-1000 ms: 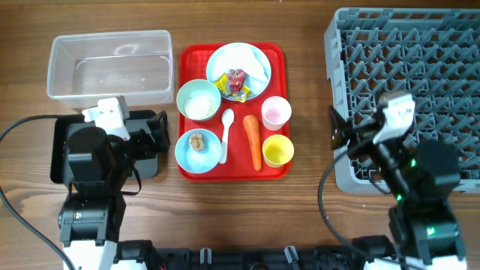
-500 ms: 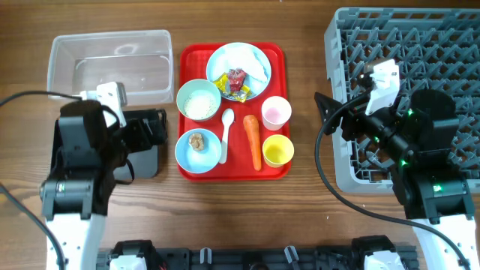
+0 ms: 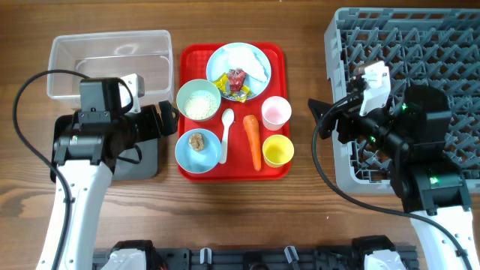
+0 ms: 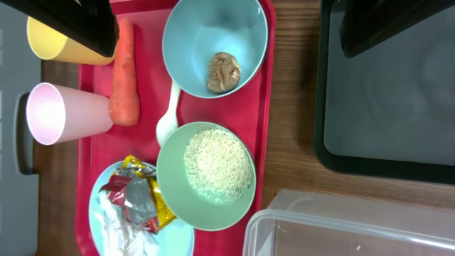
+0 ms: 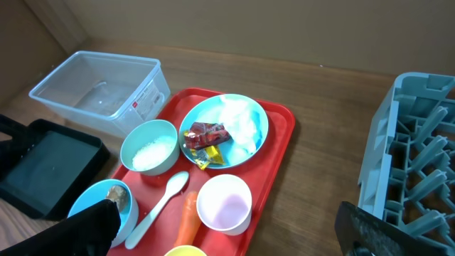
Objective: Sort waste into correct bins and load items into the dishwasher rack
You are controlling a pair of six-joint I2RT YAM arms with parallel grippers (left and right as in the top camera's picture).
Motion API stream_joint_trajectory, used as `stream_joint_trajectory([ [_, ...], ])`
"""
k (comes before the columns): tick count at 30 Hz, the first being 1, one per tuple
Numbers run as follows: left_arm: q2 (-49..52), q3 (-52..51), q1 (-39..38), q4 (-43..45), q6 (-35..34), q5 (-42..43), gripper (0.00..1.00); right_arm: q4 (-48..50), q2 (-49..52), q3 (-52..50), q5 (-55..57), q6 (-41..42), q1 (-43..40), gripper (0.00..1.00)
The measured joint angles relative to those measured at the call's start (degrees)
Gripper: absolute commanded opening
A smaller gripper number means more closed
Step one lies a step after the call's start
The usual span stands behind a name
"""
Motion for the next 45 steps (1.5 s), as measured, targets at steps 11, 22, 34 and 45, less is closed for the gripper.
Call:
stream_joint_trajectory([
  [11, 0.90, 0.00, 0.00, 2.21, 0.04, 1.62, 1.00, -1.79, 6.01, 0.02, 1.90, 0.02, 0.00, 1.00],
  [22, 5.84, 0.63, -12.37, 10.84, 0.11, 4.98, 1.00, -2.82, 7.21, 0.02, -2.99, 0.02, 0.00, 0.96],
  [34, 21.51, 0.68, -29.68, 1.27, -10.12, -3.19, 0.45, -5.99, 7.19, 0.02, -0.85, -0.20, 0.00, 0.83],
  [45, 26.23, 0.70, -31.12, 1.77, -14.84, -9.79, 0.27, -6.21, 7.19, 0.02, -0.37, -0.20, 0.00, 0.82],
])
